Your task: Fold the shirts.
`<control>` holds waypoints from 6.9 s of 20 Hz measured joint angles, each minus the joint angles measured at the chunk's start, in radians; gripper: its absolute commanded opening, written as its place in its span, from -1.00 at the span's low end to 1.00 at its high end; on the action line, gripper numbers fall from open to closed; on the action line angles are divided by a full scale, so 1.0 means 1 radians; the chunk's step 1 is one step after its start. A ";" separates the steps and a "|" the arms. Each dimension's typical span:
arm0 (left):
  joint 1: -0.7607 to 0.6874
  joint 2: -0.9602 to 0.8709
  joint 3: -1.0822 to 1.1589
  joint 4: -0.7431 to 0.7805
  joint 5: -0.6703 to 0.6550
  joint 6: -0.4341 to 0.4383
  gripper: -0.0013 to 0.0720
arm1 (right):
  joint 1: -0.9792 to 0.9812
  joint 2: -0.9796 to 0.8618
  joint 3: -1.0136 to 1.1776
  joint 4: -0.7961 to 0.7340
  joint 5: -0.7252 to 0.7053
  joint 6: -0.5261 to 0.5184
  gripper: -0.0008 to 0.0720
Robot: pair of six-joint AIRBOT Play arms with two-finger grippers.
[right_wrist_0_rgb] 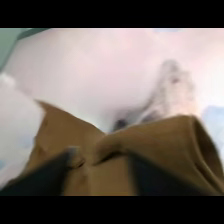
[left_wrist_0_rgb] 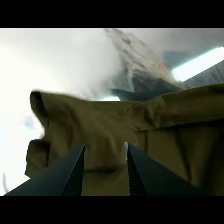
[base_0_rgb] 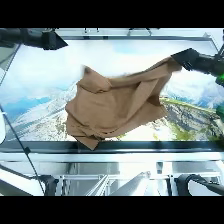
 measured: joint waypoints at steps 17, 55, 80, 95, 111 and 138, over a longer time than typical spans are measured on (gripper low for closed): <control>0.408 0.311 -0.913 -0.023 -0.312 -0.105 -0.17 | -0.188 -0.389 -0.001 -0.397 0.432 0.027 0.33; 0.414 0.843 -1.073 -0.345 -0.121 -0.010 -0.90 | -0.427 0.103 0.001 0.042 0.766 0.084 -0.92; 0.298 0.260 -0.286 -0.182 -0.245 0.053 -0.91 | -0.105 0.021 -0.015 -0.067 0.259 0.051 -0.92; 0.212 -0.370 -0.018 -0.157 -0.090 0.092 -0.91 | -0.074 -0.546 0.111 0.246 0.073 -0.245 -0.92; 0.229 -0.302 -0.022 0.021 -0.310 0.011 -0.03 | -0.151 -0.451 0.112 -0.228 0.262 0.052 -0.12; 0.476 0.738 -1.478 0.339 -0.212 -0.180 0.90 | 0.010 -0.233 -0.474 -0.343 0.333 0.064 -0.92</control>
